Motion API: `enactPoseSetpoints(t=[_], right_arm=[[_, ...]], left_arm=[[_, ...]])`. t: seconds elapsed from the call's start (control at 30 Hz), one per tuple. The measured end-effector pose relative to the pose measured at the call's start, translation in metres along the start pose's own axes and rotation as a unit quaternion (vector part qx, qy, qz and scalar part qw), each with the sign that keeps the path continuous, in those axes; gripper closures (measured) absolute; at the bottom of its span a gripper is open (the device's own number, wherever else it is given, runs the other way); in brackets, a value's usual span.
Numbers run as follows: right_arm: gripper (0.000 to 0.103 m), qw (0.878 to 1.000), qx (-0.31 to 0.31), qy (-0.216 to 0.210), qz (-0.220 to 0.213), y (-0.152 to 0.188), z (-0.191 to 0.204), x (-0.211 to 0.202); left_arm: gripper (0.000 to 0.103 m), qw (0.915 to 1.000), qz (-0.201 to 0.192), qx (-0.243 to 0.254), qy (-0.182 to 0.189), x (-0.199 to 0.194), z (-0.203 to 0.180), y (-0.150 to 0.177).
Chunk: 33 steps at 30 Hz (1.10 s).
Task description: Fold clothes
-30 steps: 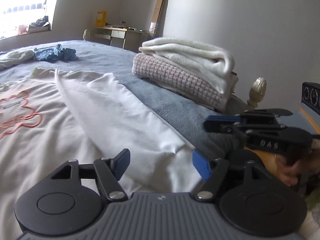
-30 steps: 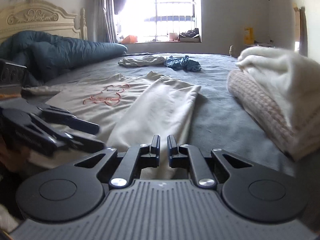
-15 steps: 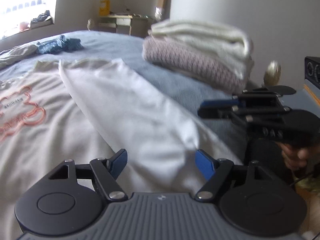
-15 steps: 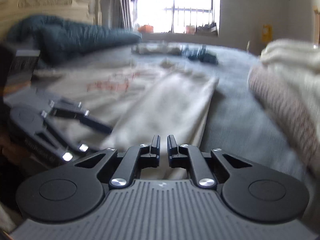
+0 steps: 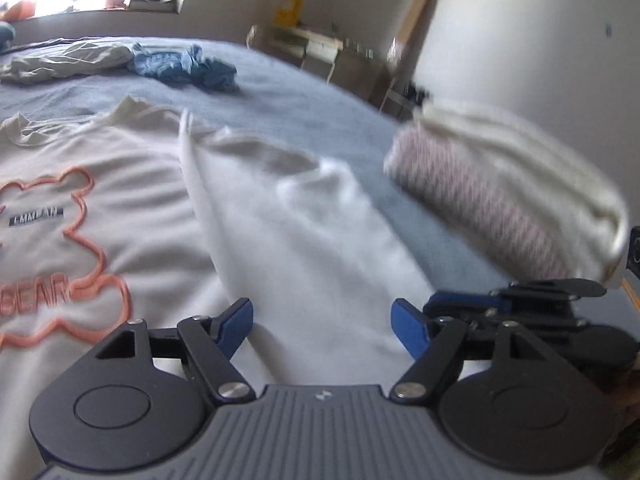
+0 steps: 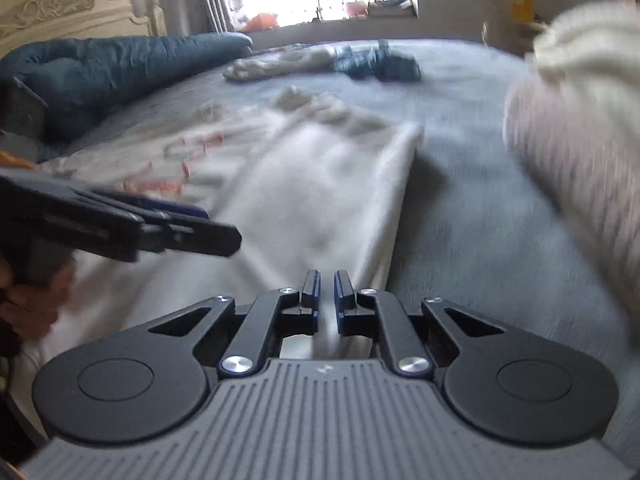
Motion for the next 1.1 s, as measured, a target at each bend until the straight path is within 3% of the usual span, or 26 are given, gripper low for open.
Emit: enactPoseSetpoints(t=[0.07, 0.23, 0.4, 0.47, 0.5, 0.6, 0.77, 0.87, 0.93, 1.03, 1.1], right_arm=[[0.096, 1.0, -0.019, 0.008, -0.021, -0.029, -0.003, 0.007], [0.096, 0.999, 0.0, 0.03, -0.037, -0.08, -0.037, 0.077], [0.101, 0.997, 0.038, 0.071, 0.021, -0.057, -0.084, 0.126], [0.1, 0.995, 0.068, 0.072, 0.013, -0.055, -0.092, 0.117], [0.094, 0.994, 0.067, 0.081, 0.006, -0.058, -0.09, 0.11], [0.094, 0.997, 0.037, 0.062, -0.017, -0.076, -0.073, 0.096], [0.097, 1.0, -0.007, 0.019, 0.013, -0.1, -0.056, 0.142], [0.098, 0.994, -0.034, 0.084, 0.054, -0.098, -0.075, 0.178], [0.097, 0.993, -0.033, 0.106, 0.047, -0.102, -0.081, 0.175], [0.094, 0.996, -0.047, 0.081, 0.017, -0.119, -0.063, 0.157], [0.094, 0.997, -0.055, 0.043, 0.025, -0.129, -0.05, 0.165]], left_arm=[[0.025, 0.9999, -0.007, -0.013, 0.007, 0.005, 0.006, -0.011], [0.025, 0.9999, -0.01, -0.01, -0.006, 0.033, 0.018, -0.011], [0.024, 0.9994, -0.033, 0.007, 0.002, 0.034, 0.02, -0.002], [0.022, 0.9993, -0.036, 0.006, 0.007, 0.034, 0.02, -0.002], [0.02, 0.9993, -0.036, 0.005, 0.011, 0.034, 0.021, -0.001], [0.018, 0.999, -0.042, 0.008, 0.015, 0.034, 0.02, 0.0], [0.018, 0.9986, -0.048, 0.002, 0.022, 0.033, 0.023, 0.001], [0.018, 0.998, -0.05, -0.014, 0.036, 0.032, 0.028, 0.001], [0.018, 0.9976, -0.052, -0.019, 0.041, 0.032, 0.03, 0.002], [0.017, 0.9971, -0.055, -0.023, 0.047, 0.032, 0.031, 0.002], [0.017, 0.9968, -0.056, -0.025, 0.05, 0.032, 0.032, 0.003]])
Point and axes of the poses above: each gripper's, at about its wrist camera, not at the fingertips, and x roughly the way its jaws point, z to its left, y to its underside, the point moved 4 cm from there along x, roughly the way its jaws point, and after that the axes turned 7 degrees about -y, right-handed, at the moved point
